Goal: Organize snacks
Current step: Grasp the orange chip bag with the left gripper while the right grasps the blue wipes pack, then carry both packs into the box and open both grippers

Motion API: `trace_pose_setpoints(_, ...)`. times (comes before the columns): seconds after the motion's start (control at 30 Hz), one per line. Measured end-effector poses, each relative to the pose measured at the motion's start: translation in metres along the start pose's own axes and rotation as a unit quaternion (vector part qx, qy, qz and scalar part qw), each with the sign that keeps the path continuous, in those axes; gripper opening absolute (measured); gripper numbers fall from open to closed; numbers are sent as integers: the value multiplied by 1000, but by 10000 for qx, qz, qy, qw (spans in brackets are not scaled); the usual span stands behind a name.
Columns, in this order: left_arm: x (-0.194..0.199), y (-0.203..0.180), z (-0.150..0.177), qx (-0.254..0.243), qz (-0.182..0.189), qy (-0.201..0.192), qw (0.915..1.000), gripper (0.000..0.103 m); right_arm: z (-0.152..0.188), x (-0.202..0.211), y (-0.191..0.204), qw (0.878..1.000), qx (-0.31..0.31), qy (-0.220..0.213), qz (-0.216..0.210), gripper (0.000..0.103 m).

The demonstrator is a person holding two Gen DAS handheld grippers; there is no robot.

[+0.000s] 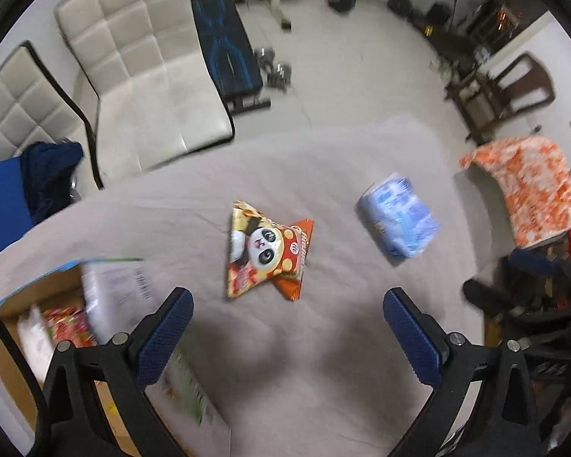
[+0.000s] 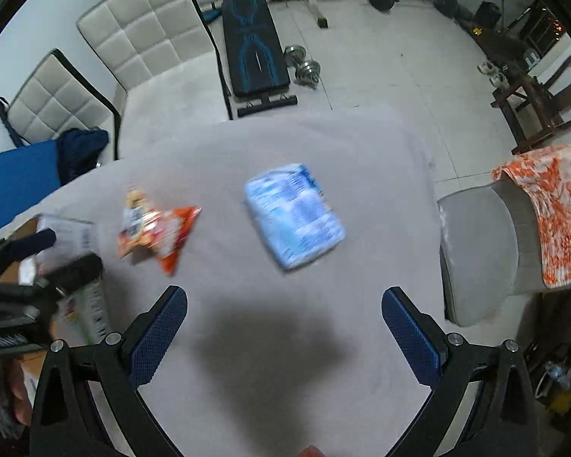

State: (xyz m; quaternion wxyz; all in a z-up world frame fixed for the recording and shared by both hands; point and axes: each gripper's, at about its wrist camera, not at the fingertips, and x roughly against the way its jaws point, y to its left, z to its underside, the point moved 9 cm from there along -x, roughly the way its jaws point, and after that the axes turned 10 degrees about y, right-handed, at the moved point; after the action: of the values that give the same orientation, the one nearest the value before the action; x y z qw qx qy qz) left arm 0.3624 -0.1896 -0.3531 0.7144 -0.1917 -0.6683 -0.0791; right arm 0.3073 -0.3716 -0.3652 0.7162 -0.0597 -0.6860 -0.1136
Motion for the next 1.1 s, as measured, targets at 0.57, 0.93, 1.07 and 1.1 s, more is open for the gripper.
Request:
trace_pose_setpoints(0.57, -119, -1, -32, 237, 65, 1068, 9940, 61, -75, -131, 1, 9928, 291, 1161, -17, 96)
trace_pose_setpoints(0.93, -104, 3, -35, 597, 190, 700, 9956, 49, -53, -143, -2, 9939, 156, 1056, 290, 55)
trace_pose_setpoints(1.07, -94, 3, -34, 699, 211, 546, 9958, 49, -49, -136, 3, 9946, 100, 1026, 95, 47)
trace_pose_setpoints(1.1, -90, 3, -34, 725, 221, 476, 9960, 49, -47, -133, 3, 9948, 87, 1010, 48, 46)
